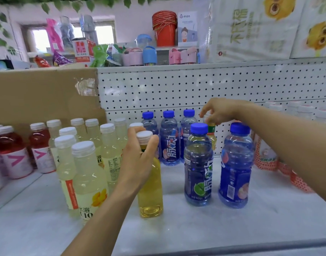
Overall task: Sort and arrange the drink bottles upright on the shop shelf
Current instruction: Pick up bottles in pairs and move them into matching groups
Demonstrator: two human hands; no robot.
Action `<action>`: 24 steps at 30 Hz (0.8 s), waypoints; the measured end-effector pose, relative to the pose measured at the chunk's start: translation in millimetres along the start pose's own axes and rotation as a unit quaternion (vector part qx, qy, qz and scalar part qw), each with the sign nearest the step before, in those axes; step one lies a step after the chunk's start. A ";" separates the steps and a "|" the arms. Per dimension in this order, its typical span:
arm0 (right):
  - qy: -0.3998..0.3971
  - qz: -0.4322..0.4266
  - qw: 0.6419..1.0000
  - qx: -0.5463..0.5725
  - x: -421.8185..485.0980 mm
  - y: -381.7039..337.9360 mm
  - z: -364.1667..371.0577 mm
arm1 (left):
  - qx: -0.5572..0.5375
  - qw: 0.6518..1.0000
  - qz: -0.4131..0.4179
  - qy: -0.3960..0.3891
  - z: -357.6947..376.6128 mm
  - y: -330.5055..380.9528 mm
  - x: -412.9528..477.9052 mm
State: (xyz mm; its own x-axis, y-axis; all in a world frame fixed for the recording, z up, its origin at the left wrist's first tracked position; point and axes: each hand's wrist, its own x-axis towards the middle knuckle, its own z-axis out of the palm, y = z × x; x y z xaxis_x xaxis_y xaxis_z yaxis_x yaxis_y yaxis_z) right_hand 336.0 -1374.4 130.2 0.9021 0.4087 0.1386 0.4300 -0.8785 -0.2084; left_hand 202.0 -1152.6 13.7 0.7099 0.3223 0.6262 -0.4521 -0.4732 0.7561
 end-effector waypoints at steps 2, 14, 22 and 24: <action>0.004 0.019 1.000 0.004 -7.0 12.8 -3.9 | 0.005 1.000 -0.004 0.000 0.1 0.0 -0.1; -0.003 0.060 0.997 -0.054 -98.1 88.3 -37.2 | 0.127 0.962 0.237 0.051 27.6 22.3 -45.0; 0.029 0.082 0.991 -0.106 -123.0 70.1 -31.3 | 0.063 0.981 -0.124 -0.135 106.1 -5.0 -57.8; 0.134 0.029 0.989 -0.061 -125.4 62.0 -23.9 | 0.076 0.983 -0.140 -0.095 114.3 -15.4 -51.3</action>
State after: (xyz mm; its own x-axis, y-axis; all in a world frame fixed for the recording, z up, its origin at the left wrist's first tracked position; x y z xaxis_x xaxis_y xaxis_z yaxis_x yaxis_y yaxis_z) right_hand 248.7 -1486.1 123.0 0.8762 0.2907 0.3844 0.3550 -0.9288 -0.1067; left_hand 234.3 -1255.6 -51.8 0.8894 0.3055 0.3400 -0.1494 -0.5088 0.8478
